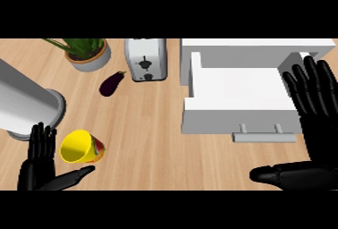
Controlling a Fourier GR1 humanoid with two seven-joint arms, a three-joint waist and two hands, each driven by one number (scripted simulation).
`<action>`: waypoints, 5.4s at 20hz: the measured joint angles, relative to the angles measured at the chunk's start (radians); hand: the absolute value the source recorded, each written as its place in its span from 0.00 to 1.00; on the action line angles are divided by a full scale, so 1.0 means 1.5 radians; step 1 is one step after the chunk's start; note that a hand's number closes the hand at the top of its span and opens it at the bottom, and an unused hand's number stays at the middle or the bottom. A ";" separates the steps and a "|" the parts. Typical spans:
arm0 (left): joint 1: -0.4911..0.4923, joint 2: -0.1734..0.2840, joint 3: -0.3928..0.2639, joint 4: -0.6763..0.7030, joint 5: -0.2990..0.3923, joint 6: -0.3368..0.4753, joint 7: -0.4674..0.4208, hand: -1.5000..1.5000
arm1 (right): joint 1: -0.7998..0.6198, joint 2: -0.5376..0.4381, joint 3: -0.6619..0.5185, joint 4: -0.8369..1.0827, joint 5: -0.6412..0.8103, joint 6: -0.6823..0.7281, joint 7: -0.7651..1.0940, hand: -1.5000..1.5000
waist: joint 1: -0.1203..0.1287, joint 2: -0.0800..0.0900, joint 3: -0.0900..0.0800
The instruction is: Pick up the cup, place it into the drawer and close the drawer
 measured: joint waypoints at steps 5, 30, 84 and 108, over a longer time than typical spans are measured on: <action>-0.042 0.007 0.024 0.099 0.006 -0.006 -0.060 0.00 | -0.004 -0.008 -0.007 0.002 -0.009 0.009 0.005 0.00 | -0.001 0.000 0.000; -0.159 0.047 0.050 0.405 0.036 -0.069 -0.239 0.00 | 0.002 0.008 0.011 -0.018 -0.003 0.003 0.017 0.00 | -0.001 0.000 0.000; -0.300 0.004 -0.101 0.141 0.084 -0.136 -0.111 1.00 | 0.023 -0.004 -0.018 -0.012 -0.019 0.022 0.015 0.00 | 0.004 -0.003 0.001; -0.662 -0.040 -0.165 0.123 0.025 0.113 0.177 1.00 | 0.027 -0.006 -0.025 -0.010 -0.020 0.032 0.005 0.00 | -0.007 0.001 0.000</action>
